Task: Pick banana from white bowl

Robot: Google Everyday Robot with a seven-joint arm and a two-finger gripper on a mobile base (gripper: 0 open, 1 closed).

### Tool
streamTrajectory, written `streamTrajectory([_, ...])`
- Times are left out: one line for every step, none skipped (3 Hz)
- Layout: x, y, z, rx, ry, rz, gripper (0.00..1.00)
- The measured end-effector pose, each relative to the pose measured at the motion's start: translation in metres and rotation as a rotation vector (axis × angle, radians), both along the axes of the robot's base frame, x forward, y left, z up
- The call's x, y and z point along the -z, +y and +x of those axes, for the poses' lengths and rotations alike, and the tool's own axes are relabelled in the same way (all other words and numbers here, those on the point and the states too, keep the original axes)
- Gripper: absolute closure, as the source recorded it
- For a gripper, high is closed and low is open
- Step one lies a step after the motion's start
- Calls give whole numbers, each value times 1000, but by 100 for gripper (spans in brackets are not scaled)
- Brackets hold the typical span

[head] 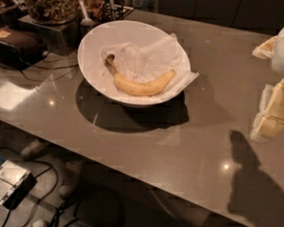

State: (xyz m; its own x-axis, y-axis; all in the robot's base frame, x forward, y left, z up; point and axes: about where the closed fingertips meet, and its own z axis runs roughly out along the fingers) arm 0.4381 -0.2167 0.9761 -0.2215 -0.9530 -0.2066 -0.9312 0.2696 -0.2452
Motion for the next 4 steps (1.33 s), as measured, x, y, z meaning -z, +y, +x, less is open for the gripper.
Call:
streamTrajectory([0, 0, 0, 0, 0, 0, 0])
streamTrajectory([-6, 6, 3, -11, 3, -9, 0])
streamTrajectory([-13, 22, 9, -54, 5, -44, 0])
streamTrajectory([-15, 42, 19, -129, 6, -67, 0])
